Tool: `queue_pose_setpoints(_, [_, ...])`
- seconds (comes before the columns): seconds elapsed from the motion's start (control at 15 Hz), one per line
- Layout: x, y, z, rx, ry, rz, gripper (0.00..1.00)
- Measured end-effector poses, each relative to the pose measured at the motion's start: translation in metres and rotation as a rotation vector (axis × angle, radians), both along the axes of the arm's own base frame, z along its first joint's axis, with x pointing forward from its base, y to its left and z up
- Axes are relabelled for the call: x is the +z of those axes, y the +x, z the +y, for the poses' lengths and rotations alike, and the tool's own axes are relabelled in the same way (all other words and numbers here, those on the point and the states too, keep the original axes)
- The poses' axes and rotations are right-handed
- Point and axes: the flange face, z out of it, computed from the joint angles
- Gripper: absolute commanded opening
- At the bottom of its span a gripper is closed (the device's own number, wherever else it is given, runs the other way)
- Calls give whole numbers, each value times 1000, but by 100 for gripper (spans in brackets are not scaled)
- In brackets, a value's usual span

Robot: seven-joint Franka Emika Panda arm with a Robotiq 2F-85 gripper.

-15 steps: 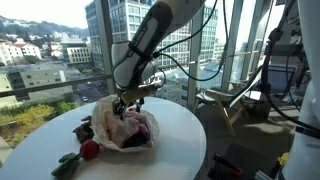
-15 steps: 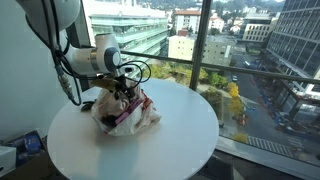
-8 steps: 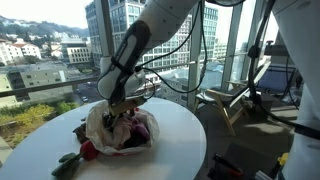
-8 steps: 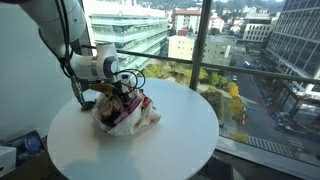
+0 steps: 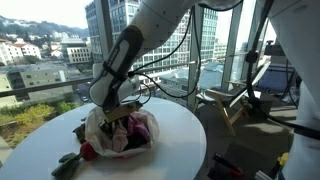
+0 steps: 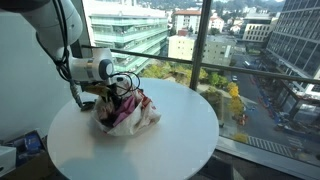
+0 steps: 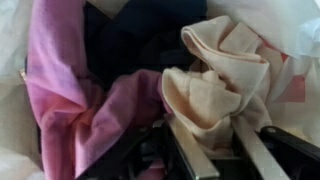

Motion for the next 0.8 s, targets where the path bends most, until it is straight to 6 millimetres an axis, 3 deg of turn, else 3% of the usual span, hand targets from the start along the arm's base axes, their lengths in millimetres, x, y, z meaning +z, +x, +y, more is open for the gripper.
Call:
queue_pose_setpoints(0.13, [3,0,0,-7,4,5,6])
queue_pose_setpoints(0.4, [21,-5,-2,-17,23,10,7])
queue_pose_setpoints(0.6, [58,-16,-10,-26,20,-7,7])
queue_pose_setpoints(0.8, [115,-33,-29,-50,4,-6,7])
